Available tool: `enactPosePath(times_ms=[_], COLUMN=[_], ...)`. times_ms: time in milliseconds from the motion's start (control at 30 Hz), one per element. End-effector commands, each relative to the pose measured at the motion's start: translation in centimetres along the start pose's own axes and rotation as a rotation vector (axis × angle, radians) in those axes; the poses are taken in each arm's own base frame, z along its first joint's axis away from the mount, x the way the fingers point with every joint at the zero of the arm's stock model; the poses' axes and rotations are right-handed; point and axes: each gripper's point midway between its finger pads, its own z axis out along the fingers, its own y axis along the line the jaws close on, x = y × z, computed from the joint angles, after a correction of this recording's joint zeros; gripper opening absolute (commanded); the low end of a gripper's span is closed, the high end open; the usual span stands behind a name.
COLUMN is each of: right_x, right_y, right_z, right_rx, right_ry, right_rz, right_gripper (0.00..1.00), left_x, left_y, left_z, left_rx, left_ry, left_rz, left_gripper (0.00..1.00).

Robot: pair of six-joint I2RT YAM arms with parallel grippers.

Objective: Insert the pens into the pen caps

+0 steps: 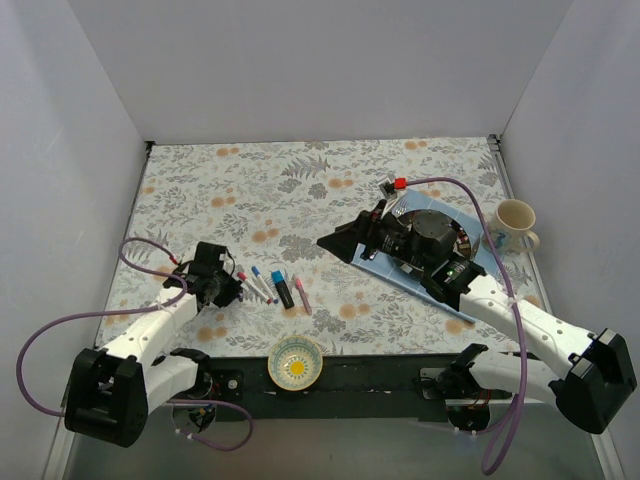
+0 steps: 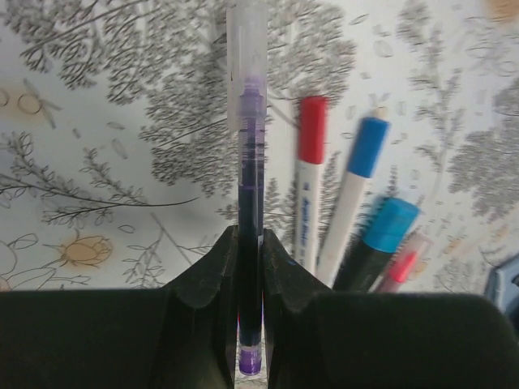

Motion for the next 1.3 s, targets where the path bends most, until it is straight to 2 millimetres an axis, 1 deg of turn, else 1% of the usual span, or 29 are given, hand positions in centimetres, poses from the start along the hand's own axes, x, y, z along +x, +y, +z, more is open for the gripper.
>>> enactPosePath(times_ms=[0, 33, 133, 200, 267, 300, 367, 400, 433, 467, 500, 533, 567, 600, 633, 700, 733, 767, 800, 833, 900, 933, 967, 1000, 1033, 1067, 1100, 1133, 1267], right_x=[-1.3, -1.3, -1.3, -1.4, -1.3, -1.4, -1.0, -1.0, -0.9, -0.6, -0.3, -1.0, -0.3, -0.5, -1.8, -2.6, -3.2, -4.1, -4.3, -5.2, -6.1, -6.1, -6.1, -6.1, -6.4, -6.5, -6.2, -6.5, -6.8], right_y=[0.8, 0.9, 0.7, 0.7, 0.7, 0.7, 0.5, 0.4, 0.6, 0.2, 0.0, 0.3, -0.7, -1.0, -1.1, -1.8, -2.3, -2.1, -2.5, -2.6, -2.5, -2.5, -2.4, -2.3, -2.1, -2.0, -2.3, -1.9, -1.9], right_z=[-0.6, -0.6, -0.4, -0.3, -0.2, -0.1, 0.0, 0.1, 0.2, 0.2, 0.3, 0.5, 0.2, 0.1, 0.0, -0.6, -1.2, -1.5, -1.9, -2.5, -3.0, -3.4, -3.5, -3.6, -3.8, -3.9, -4.0, -4.0, -4.0], right_rx=[-0.028, -0.03, -0.028, -0.028, -0.029, -0.03, -0.025, -0.023, -0.025, -0.01, -0.001, 0.005, 0.051, 0.076, 0.117, 0.177, 0.223, 0.238, 0.269, 0.303, 0.332, 0.34, 0.341, 0.338, 0.334, 0.331, 0.336, 0.322, 0.32], right_ry=[-0.041, -0.04, -0.035, -0.035, -0.033, -0.032, -0.016, -0.01, 0.002, 0.026, 0.047, 0.048, 0.093, 0.1, 0.069, 0.061, 0.049, 0.029, 0.03, 0.0, -0.021, -0.019, -0.017, -0.02, -0.035, -0.043, -0.045, -0.067, -0.09], right_rz=[-0.032, -0.032, -0.031, -0.031, -0.03, -0.029, -0.023, -0.024, -0.027, -0.039, -0.049, -0.071, -0.097, -0.113, -0.133, -0.184, -0.204, -0.238, -0.244, -0.256, -0.256, -0.253, -0.253, -0.25, -0.252, -0.246, -0.243, -0.243, -0.24], right_gripper=[0.93, 0.93, 0.93, 0.93, 0.93, 0.93, 0.93, 0.93, 0.93, 0.95, 0.98, 0.98, 0.98, 0.98, 0.98, 0.98, 0.98, 0.98, 0.98, 0.98, 0.98, 0.98, 0.98, 0.98, 0.98, 0.98, 0.98, 0.98, 0.98], left_x=[1.1, 1.2, 1.3, 1.0, 0.5, -0.4, -1.2, -2.8, -3.5, -4.4, -5.7, -6.5, -7.0, -7.4, -7.4, -7.0, -7.2, -5.8, -5.5, -5.4, -4.7, -4.5, -3.4, -3.0, -2.8, -2.1, -1.3, -1.1, -0.3], left_y=[1.6, 1.8, 2.4, 2.0, 1.3, -0.3, -1.4, -3.4, -4.4, -5.7, -7.9, -10.4, -11.6, -13.0, -15.9, -18.1, -19.7, -20.5, -20.9, -21.5, -21.6, -21.7, -21.2, -21.0, -21.1, -20.5, -20.3, -20.3, -20.0], left_z=[1.0, 1.1, 0.9, 0.4, -0.4, -1.2, -2.3, -3.6, -4.3, -5.2, -6.6, -7.8, -8.7, -9.6, -11.8, -13.9, -15.6, -17.0, -17.7, -18.8, -19.9, -20.8, -20.4, -20.5, -21.5, -20.9, -21.3, -22.1, -22.9], left_rx=[-0.049, -0.053, -0.074, -0.061, -0.044, -0.008, 0.012, 0.06, 0.088, 0.131, 0.204, 0.306, 0.36, 0.418, 0.566, 0.702, 0.802, 0.908, 0.961, 1.024, 1.095, 1.141, 1.17, 1.196, 1.247, 1.258, 1.298, 1.336, 1.381], left_ry=[0.016, 0.02, 0.02, 0.008, 0.004, -0.008, -0.019, -0.056, -0.072, -0.098, -0.134, -0.157, -0.184, -0.206, -0.206, -0.224, -0.26, -0.223, -0.235, -0.267, -0.266, -0.294, -0.263, -0.259, -0.284, -0.265, -0.244, -0.25, -0.22], left_rz=[-0.069, -0.063, -0.064, -0.061, -0.053, -0.053, -0.024, -0.02, -0.006, 0.062, 0.099, 0.162, 0.259, 0.315, 0.377, 0.499, 0.538, 0.601, 0.646, 0.668, 0.703, 0.73, 0.75, 0.756, 0.763, 0.765, 0.785, 0.787, 0.8], left_gripper=[0.06, 0.08, 0.19, 0.33, 0.41, 0.54, 0.71, 0.78, 0.8, 0.82, 0.83, 0.92, 0.96, 0.98, 0.98, 0.98, 0.98, 0.98, 0.98, 0.98, 0.98, 0.98, 0.98, 0.98, 0.98, 0.98, 0.98, 0.98, 0.98])
